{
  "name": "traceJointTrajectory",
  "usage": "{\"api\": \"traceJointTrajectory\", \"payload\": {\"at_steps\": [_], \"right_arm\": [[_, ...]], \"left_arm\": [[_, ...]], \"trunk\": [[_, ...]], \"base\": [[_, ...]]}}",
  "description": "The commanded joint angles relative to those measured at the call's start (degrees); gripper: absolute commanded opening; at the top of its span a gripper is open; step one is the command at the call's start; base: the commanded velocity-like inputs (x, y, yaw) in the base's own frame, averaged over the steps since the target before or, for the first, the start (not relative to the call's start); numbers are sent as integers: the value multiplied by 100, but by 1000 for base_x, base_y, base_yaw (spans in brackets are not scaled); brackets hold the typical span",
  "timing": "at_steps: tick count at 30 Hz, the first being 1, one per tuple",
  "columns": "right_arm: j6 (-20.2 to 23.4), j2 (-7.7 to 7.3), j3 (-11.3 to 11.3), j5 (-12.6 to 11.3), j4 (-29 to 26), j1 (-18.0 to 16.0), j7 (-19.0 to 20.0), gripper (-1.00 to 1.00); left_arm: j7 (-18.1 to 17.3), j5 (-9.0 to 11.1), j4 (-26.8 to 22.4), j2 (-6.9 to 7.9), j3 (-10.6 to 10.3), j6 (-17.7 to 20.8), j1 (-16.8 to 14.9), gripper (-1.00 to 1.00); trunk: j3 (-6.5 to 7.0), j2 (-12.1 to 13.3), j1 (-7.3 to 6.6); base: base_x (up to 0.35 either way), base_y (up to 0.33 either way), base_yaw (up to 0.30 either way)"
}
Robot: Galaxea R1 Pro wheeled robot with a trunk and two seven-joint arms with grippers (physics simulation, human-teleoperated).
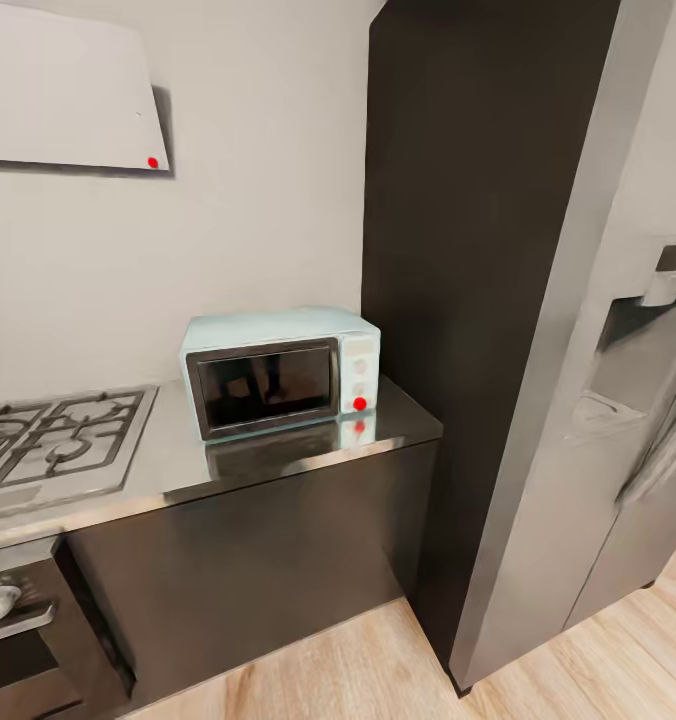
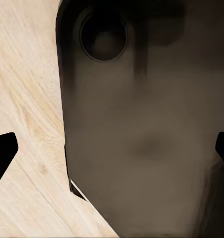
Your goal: In the kitchen, take the Vidalia onion out of the sink, dice it on the chopping board with the paring knife, put the diced onion into the bowl on the countertop, then place both the paring knife and the chopping board into the sink.
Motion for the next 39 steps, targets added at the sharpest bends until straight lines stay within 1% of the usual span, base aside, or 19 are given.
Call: {"api": "traceJointTrajectory", "payload": {"at_steps": [1,7,12,13,23,33,34,39], "right_arm": [[0,0,0,0,0,-1,0,100],[-9,16,13,-16,-18,-11,-9,100],[-8,177,40,-9,-180,-35,-9,100],[-8,189,41,-9,-212,-35,-9,100],[7,193,47,-9,-237,-36,-9,100],[-9,184,36,-9,-304,-36,-9,100],[-9,187,30,-12,-305,-36,-9,100],[-9,193,26,-9,-312,-36,-9,100]], "left_arm": [[0,0,0,0,0,0,-1,100],[-9,-9,9,-9,-9,-9,8,100],[-9,-9,9,24,-9,-9,8,100],[-9,-9,9,24,-9,-9,8,100],[-9,7,3,24,3,-9,8,100],[-9,26,-12,-7,15,-9,8,100],[-9,26,-40,-9,19,-9,8,100],[-9,26,-522,8,25,-39,8,100]], "trunk": [[-3,-2,0],[-3,-2,0],[-3,-2,0],[-3,-2,0],[-3,-2,0],[-3,-2,0],[-3,-2,0],[-3,-2,0]], "base": [[0,0,0],[0,0,0],[0,0,0],[0,0,0],[0,0,0],[0,0,0],[0,0,0],[0,0,0]]}}
